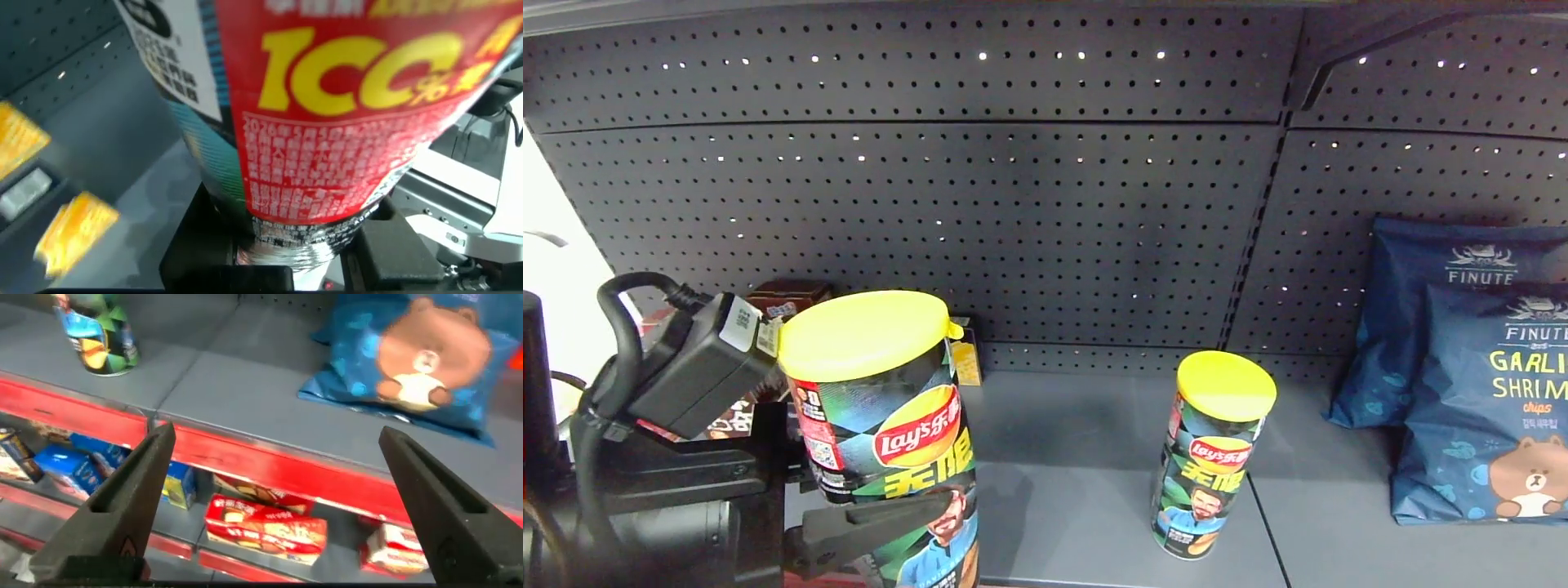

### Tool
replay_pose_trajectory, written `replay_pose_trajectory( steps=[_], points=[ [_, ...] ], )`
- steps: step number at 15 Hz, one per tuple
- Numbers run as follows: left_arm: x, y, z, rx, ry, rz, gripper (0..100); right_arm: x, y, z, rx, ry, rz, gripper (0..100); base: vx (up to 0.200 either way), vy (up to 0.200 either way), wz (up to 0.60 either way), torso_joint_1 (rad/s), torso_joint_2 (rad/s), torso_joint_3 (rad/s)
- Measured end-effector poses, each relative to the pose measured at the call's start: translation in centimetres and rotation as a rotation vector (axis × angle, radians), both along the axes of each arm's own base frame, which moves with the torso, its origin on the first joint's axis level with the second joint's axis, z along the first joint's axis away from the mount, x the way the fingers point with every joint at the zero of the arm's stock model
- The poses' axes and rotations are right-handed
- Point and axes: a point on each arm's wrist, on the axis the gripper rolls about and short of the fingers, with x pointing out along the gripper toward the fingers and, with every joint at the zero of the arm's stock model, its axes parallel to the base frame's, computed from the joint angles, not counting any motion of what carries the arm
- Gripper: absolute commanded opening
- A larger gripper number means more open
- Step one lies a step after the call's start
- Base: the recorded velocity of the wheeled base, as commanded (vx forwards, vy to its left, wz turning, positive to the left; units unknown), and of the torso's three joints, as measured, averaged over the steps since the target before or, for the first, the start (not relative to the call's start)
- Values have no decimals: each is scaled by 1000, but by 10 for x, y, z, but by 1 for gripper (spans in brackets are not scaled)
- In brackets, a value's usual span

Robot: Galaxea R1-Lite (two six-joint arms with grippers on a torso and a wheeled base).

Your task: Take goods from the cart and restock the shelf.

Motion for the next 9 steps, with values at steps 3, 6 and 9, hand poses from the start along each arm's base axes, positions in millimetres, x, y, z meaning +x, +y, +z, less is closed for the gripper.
replay_pose_trajectory(
  steps=[3,6,9],
  points=[
    [1,-1,-1,6,3,8,0,0,0,0,-3,0,1,100,0,0,0,0,0,0],
    [3,-2,-2,10,9,5,0,0,0,0,-5,0,3,100,0,0,-200,2,-1,2],
    [8,-5,-1,17,0,2,0,0,0,-1,0,2,-1,100,0,0,0,0,0,0]
  ],
)
